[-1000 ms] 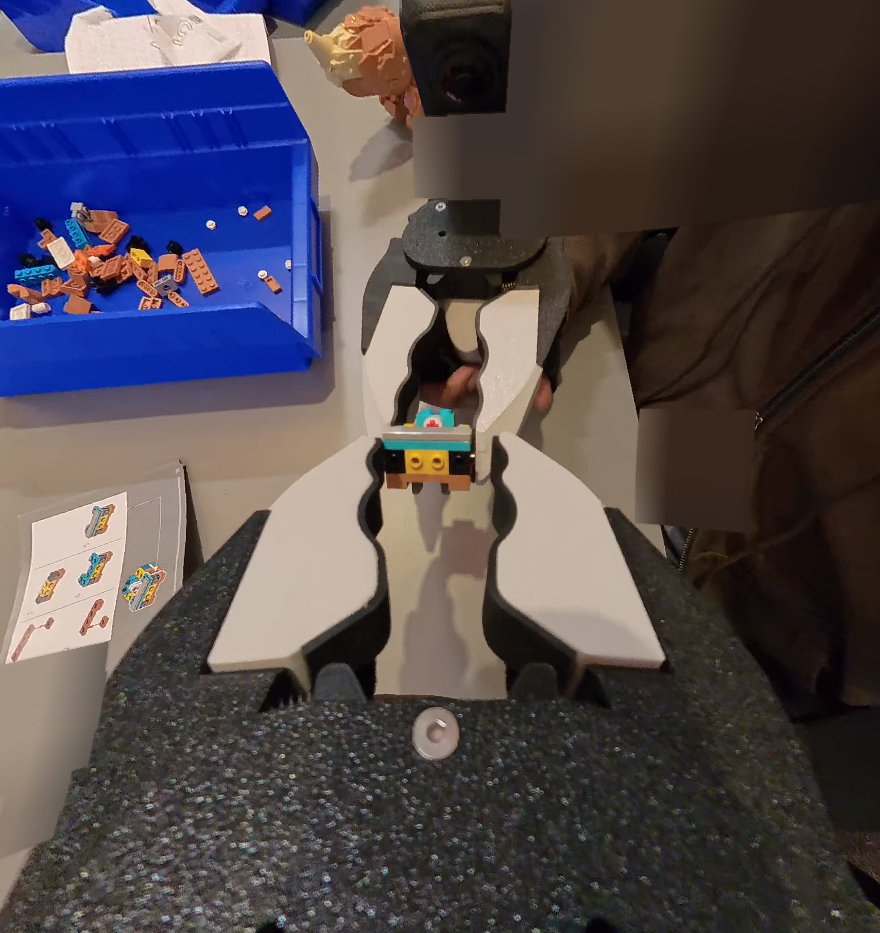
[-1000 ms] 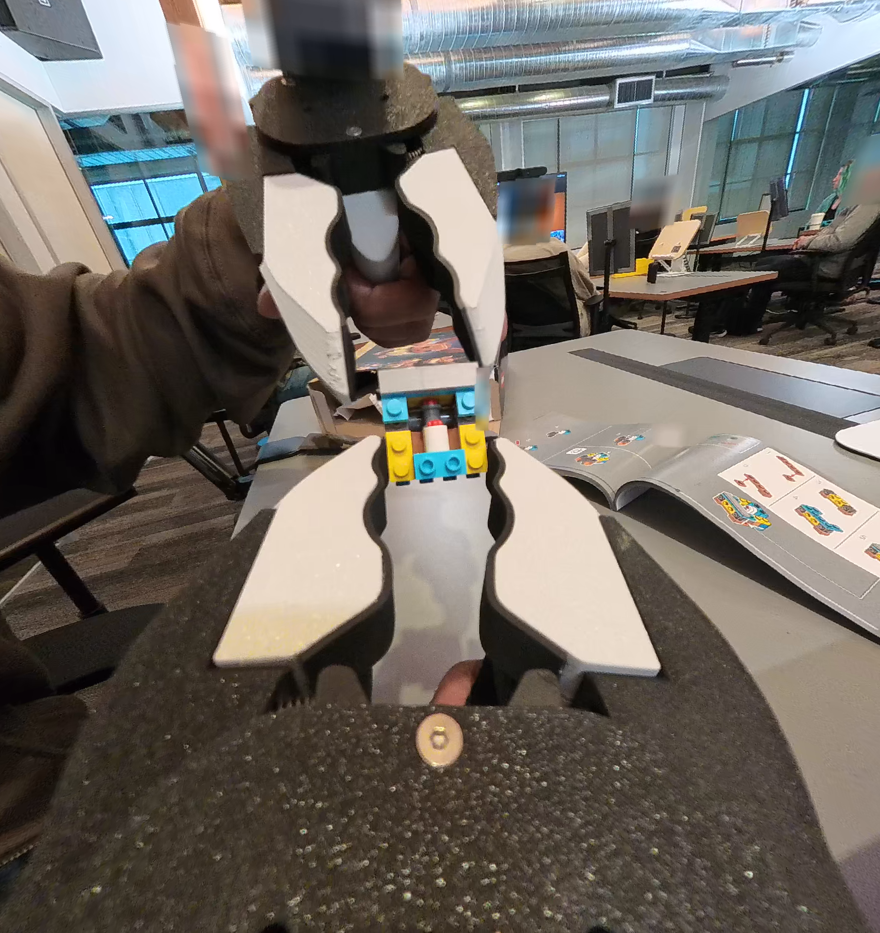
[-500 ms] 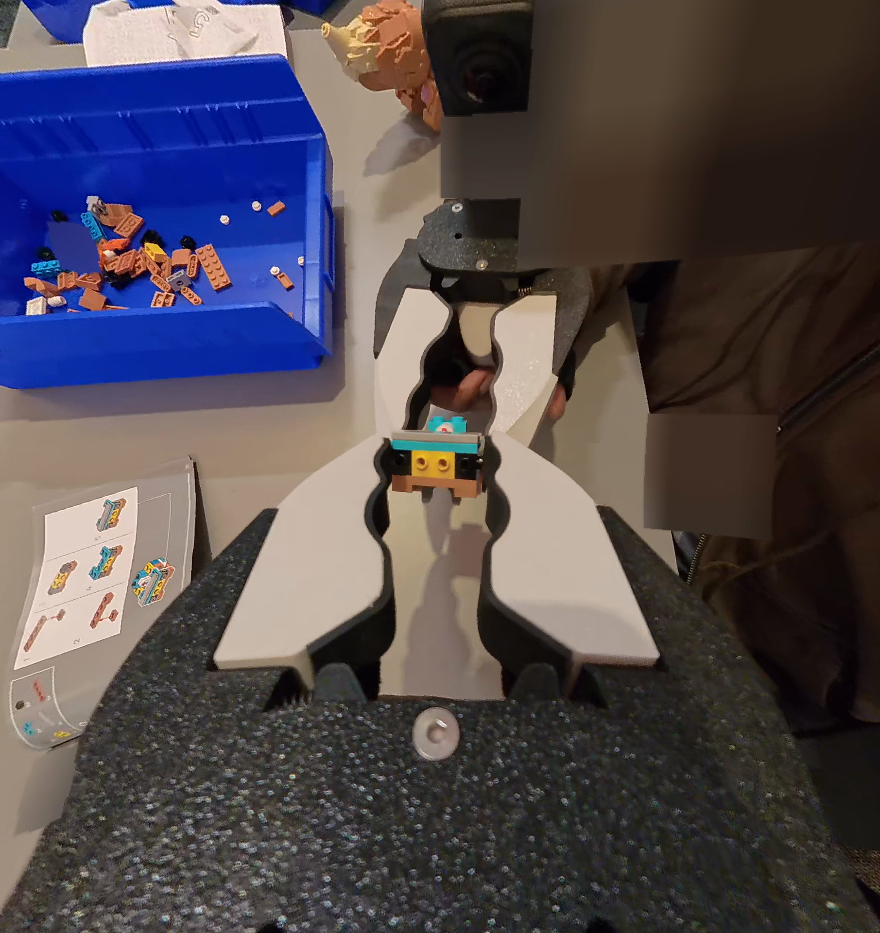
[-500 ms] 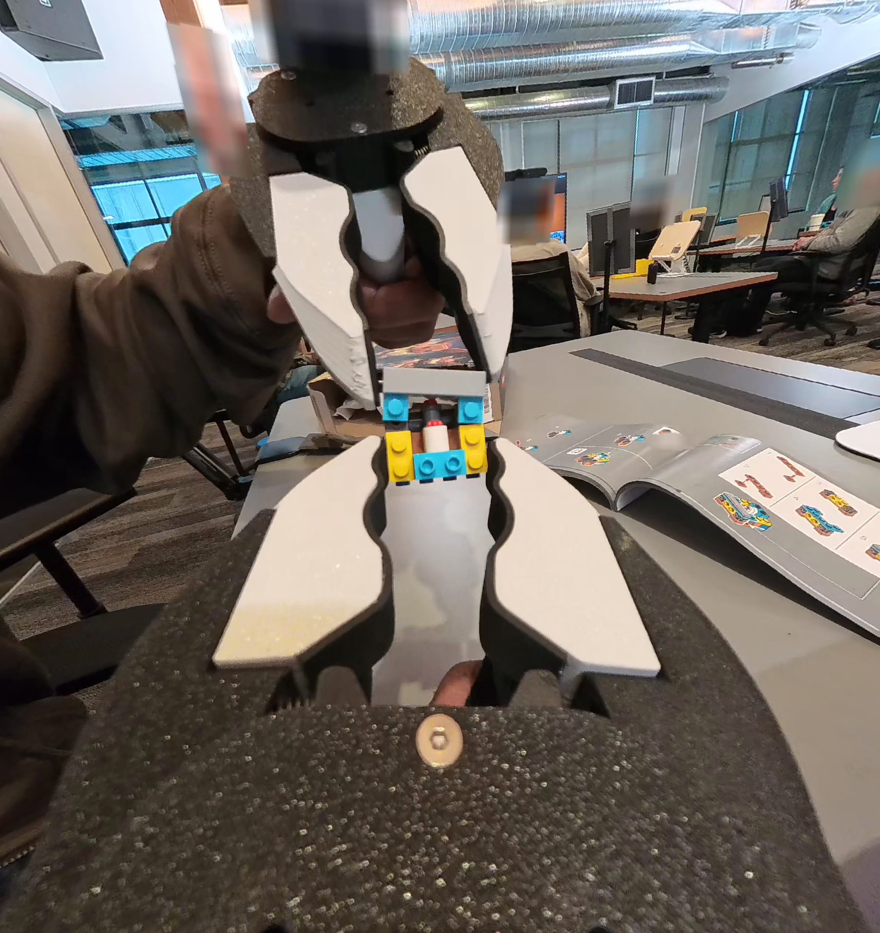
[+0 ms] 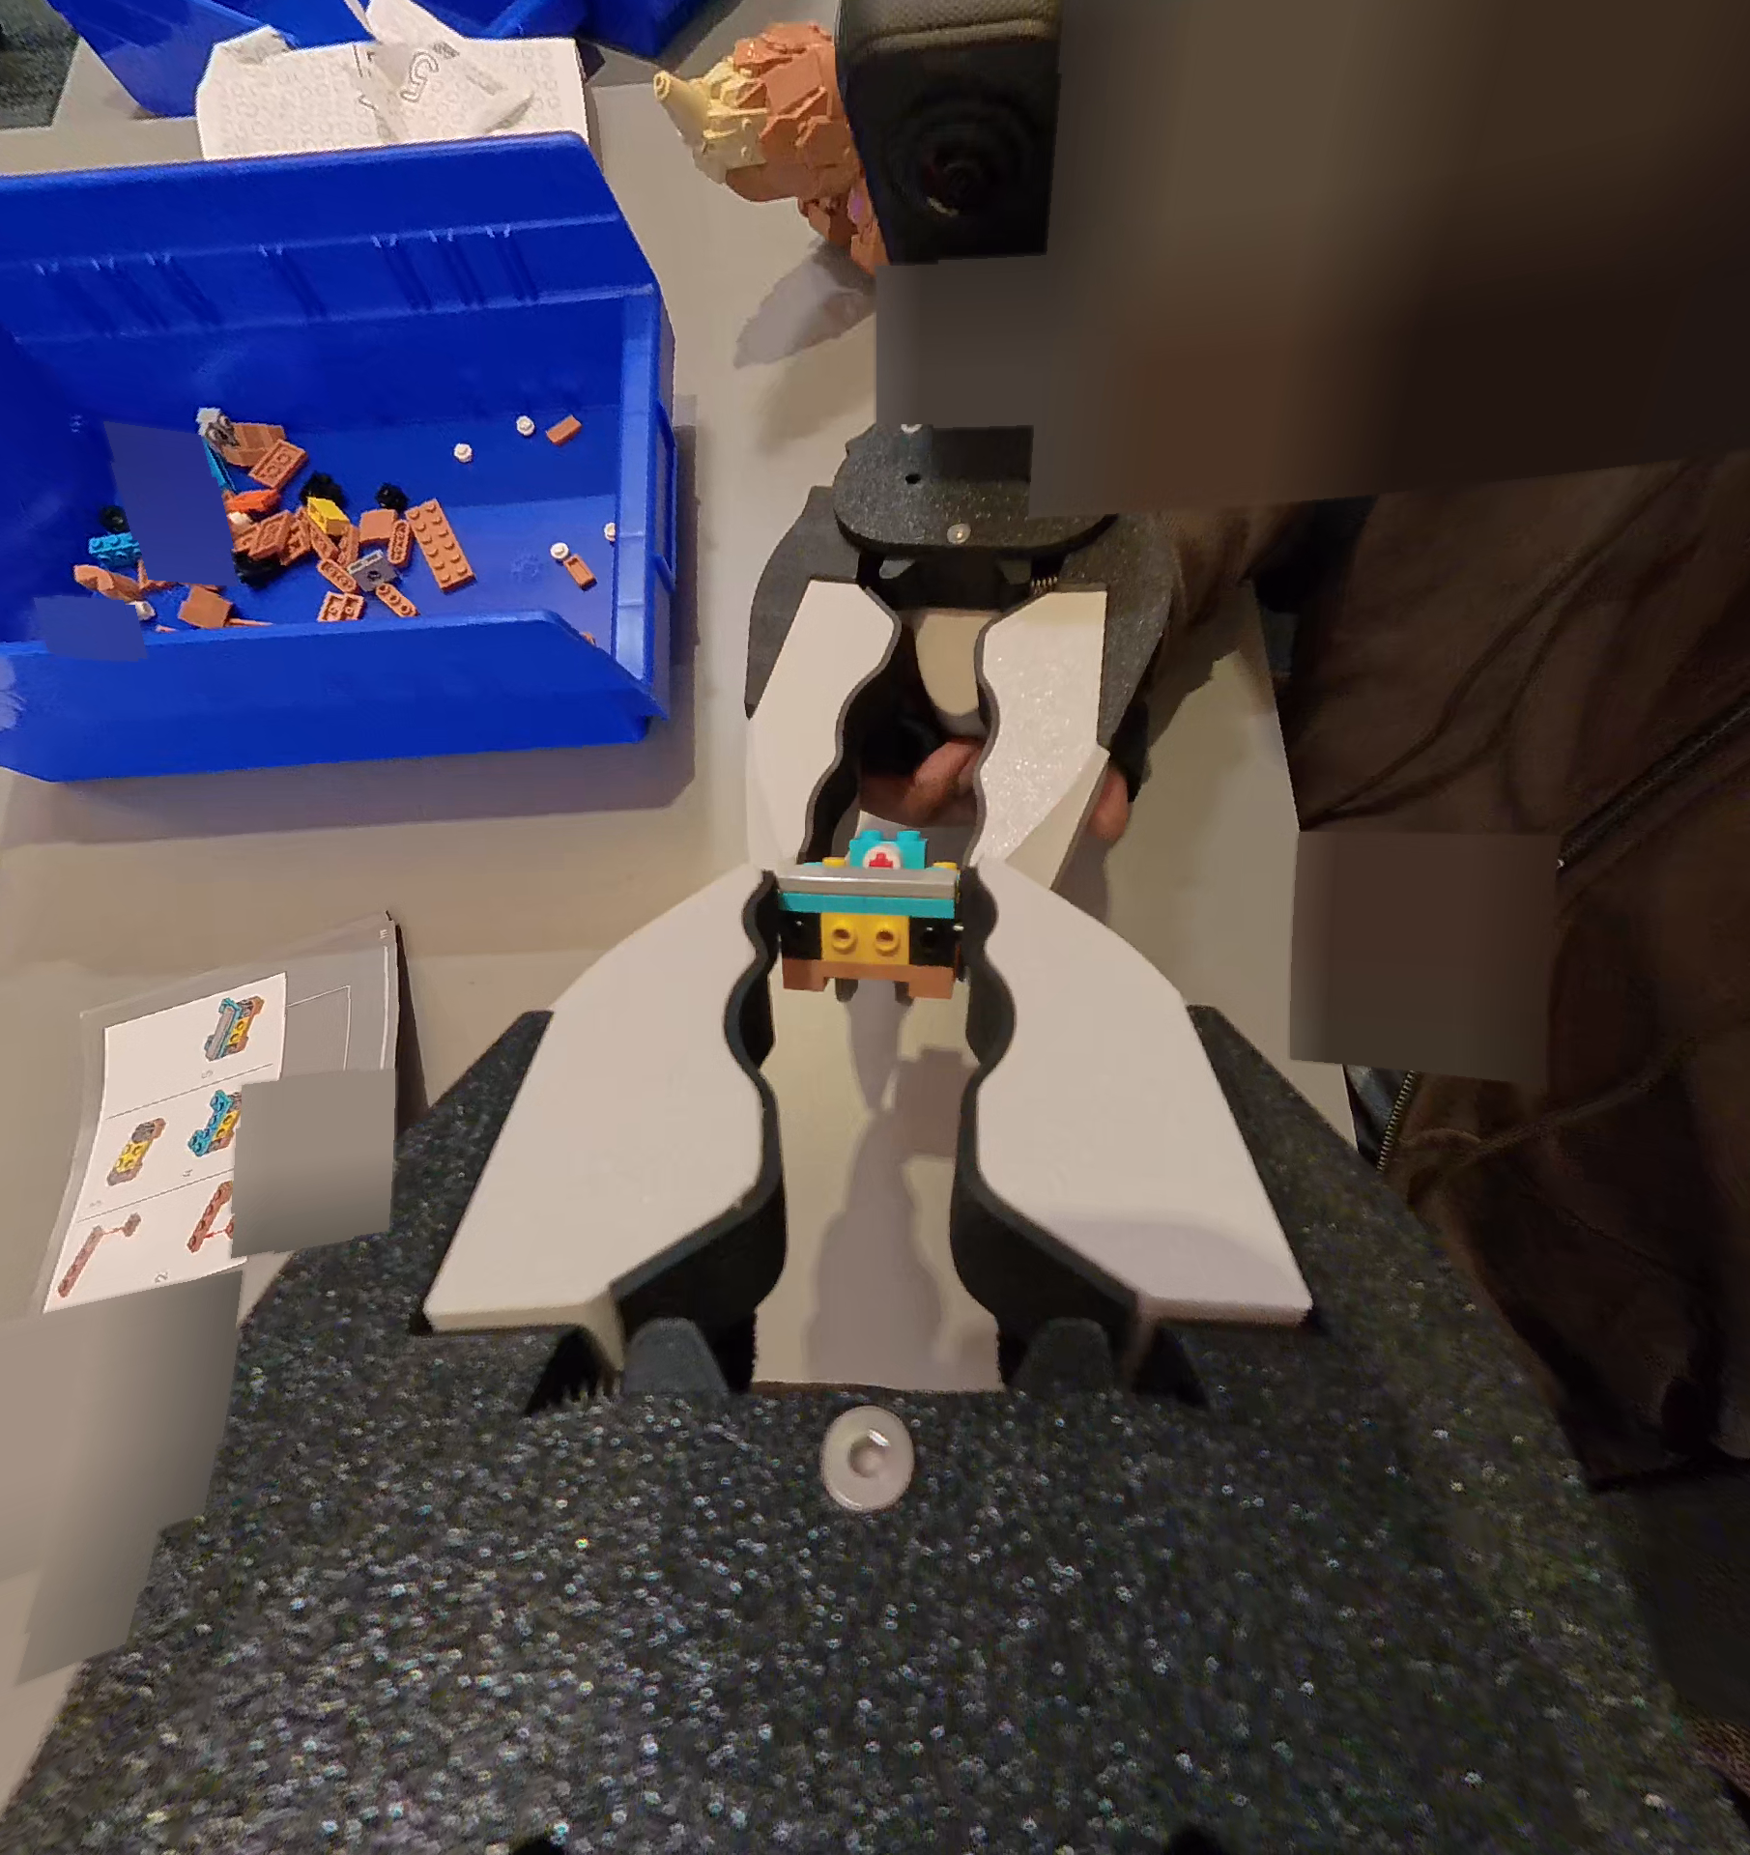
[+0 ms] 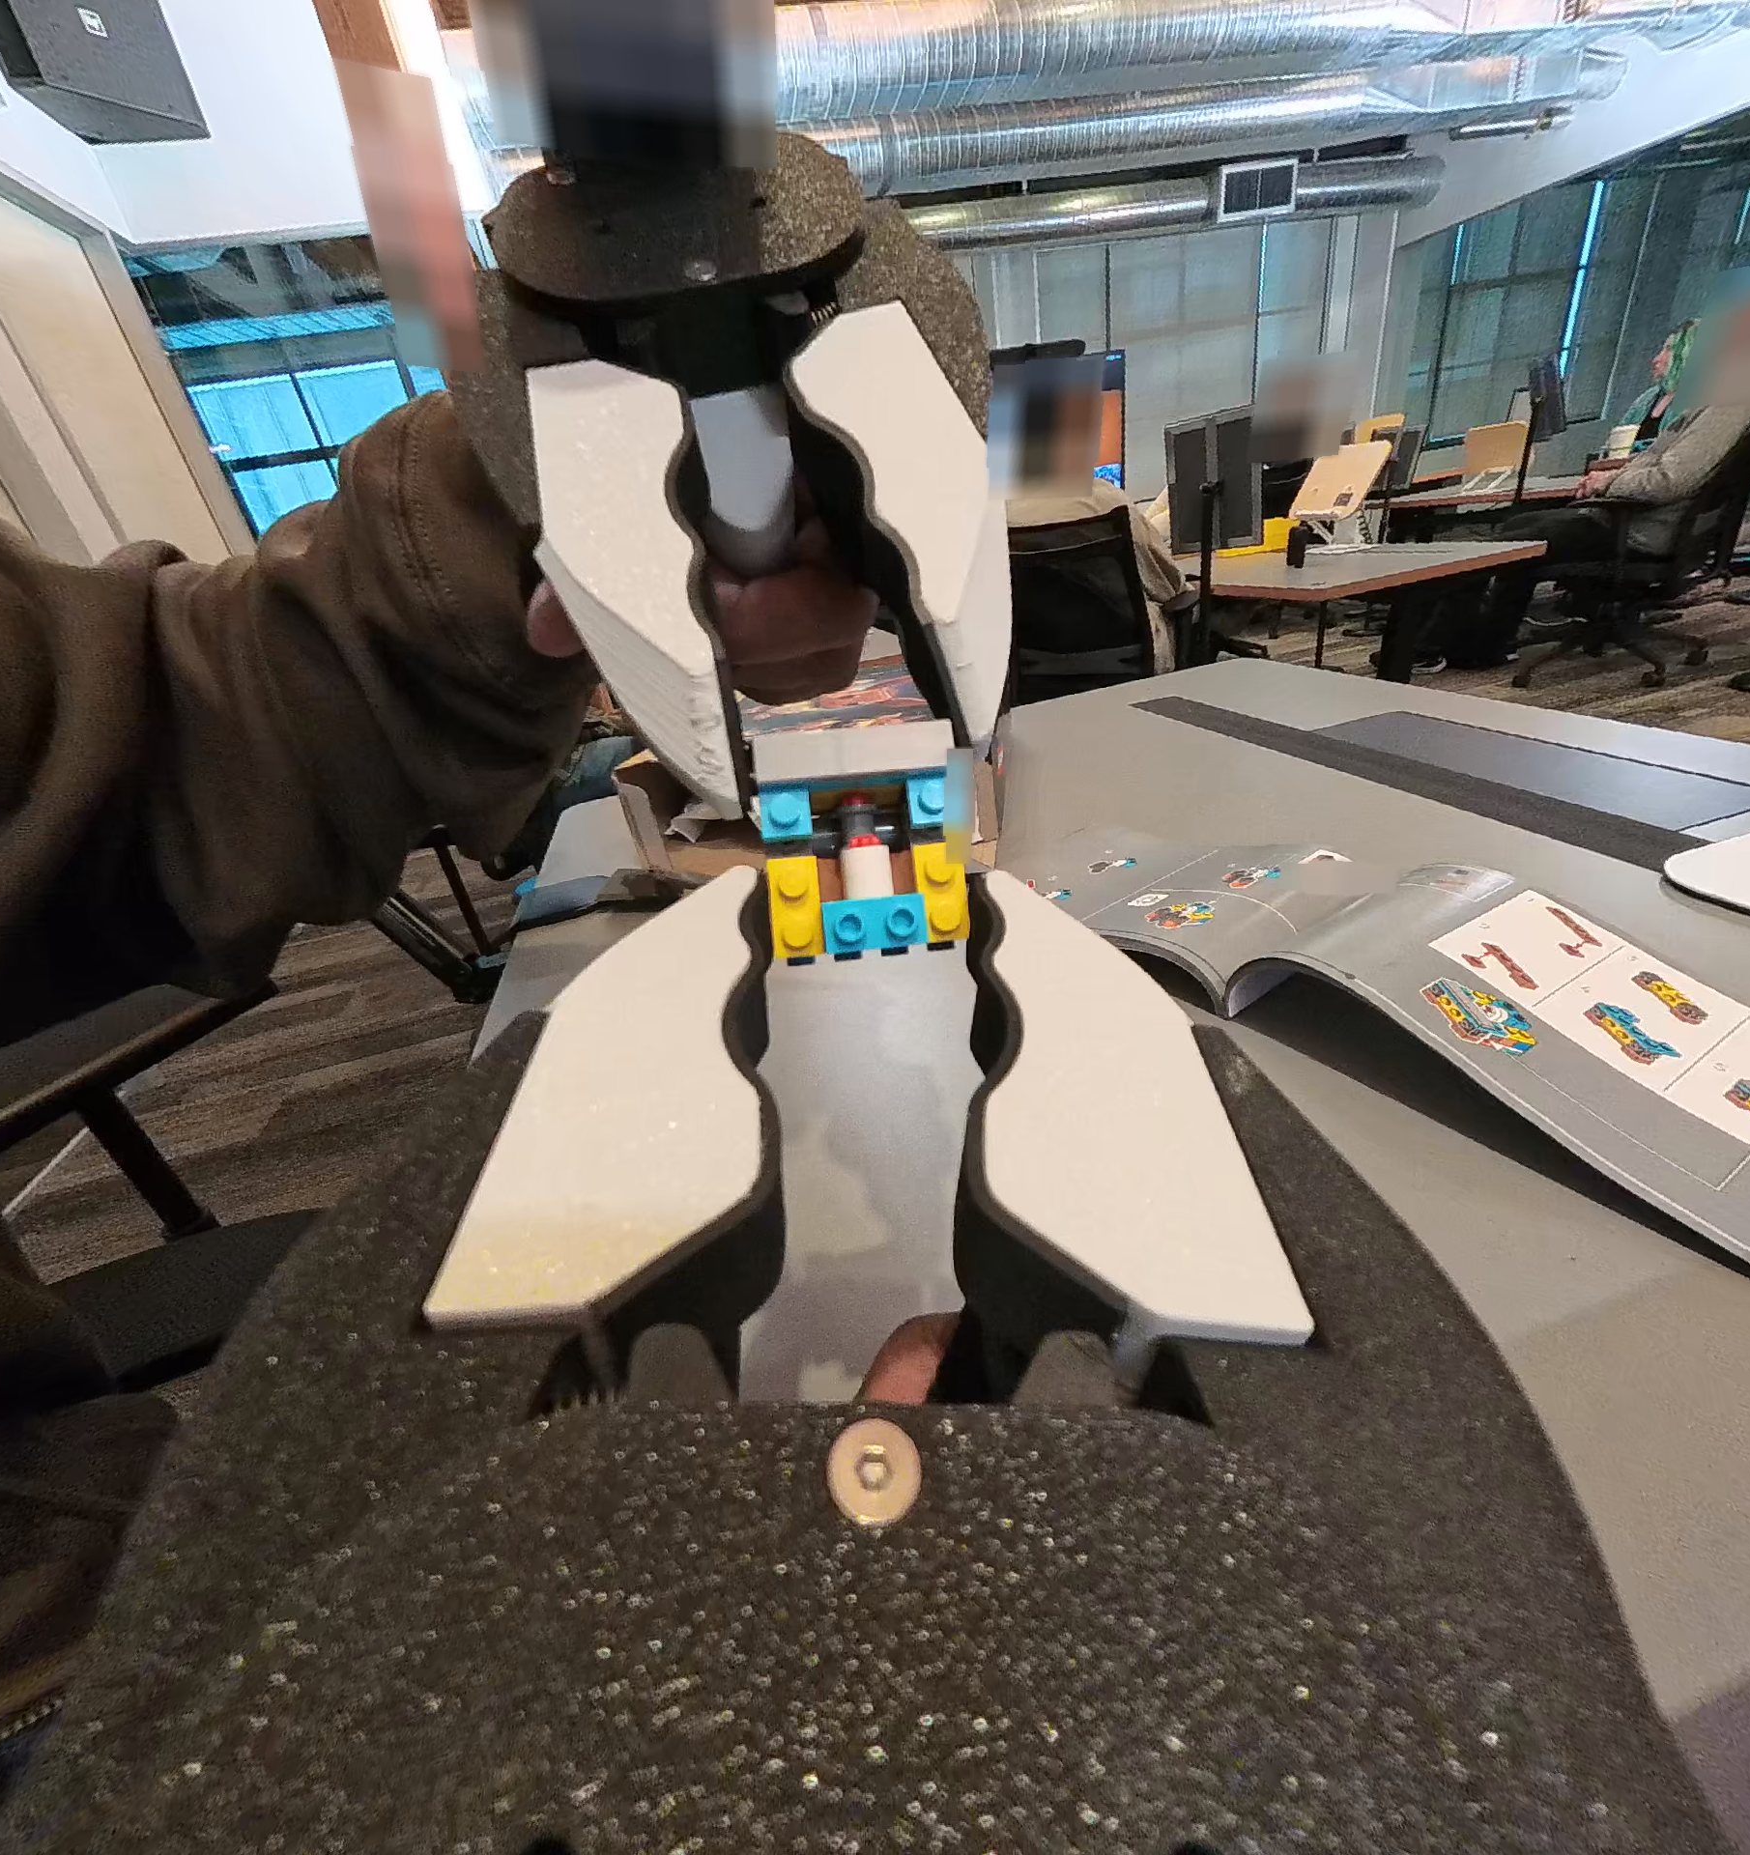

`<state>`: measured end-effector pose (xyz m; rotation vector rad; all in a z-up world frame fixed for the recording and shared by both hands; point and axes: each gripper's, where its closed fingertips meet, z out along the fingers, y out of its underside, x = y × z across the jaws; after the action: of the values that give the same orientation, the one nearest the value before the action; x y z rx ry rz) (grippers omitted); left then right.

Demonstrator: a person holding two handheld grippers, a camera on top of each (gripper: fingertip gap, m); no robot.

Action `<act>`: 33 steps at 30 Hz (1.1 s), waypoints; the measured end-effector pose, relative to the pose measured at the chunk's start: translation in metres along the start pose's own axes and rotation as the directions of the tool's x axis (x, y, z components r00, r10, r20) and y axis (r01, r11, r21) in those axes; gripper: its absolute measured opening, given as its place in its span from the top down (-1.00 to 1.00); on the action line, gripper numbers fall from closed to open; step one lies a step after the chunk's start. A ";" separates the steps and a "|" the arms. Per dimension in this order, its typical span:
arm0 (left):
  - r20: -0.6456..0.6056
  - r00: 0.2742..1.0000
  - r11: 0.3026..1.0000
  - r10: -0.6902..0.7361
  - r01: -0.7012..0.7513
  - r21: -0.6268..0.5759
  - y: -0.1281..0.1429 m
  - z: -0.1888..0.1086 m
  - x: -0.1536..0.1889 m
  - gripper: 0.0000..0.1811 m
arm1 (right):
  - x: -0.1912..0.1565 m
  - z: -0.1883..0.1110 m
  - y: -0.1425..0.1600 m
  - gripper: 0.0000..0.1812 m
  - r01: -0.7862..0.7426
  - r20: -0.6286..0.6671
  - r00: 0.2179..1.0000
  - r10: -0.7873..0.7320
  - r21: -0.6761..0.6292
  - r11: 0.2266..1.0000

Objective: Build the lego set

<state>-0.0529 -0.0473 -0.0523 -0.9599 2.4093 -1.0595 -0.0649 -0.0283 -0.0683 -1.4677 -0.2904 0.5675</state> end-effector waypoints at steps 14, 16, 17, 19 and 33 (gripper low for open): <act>0.005 1.000 1.000 -0.003 0.003 0.003 0.002 -0.005 0.000 0.60 | -0.001 0.000 0.000 0.59 -0.002 0.003 1.000 0.002 -0.002 1.000; 0.004 1.000 1.000 -0.006 0.006 0.002 0.002 -0.005 0.001 0.60 | -0.001 0.000 0.001 0.59 -0.002 0.003 1.000 0.002 -0.002 1.000; 0.004 1.000 1.000 -0.005 0.005 -0.001 0.003 -0.004 0.001 0.60 | -0.001 0.000 0.001 0.59 -0.002 0.003 1.000 0.002 -0.002 1.000; 0.001 1.000 1.000 -0.004 0.004 -0.003 0.003 -0.003 0.001 0.60 | -0.001 0.000 0.001 0.59 -0.002 0.003 1.000 0.002 -0.002 1.000; 0.034 0.999 0.999 -0.017 0.016 0.035 0.001 -0.007 -0.003 0.59 | 0.001 0.000 0.001 0.59 -0.009 0.002 1.000 0.009 -0.005 1.000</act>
<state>-0.0550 -0.0414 -0.0483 -0.9802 2.3514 -1.0779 -0.0648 -0.0278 -0.0698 -1.4739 -0.2870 0.5758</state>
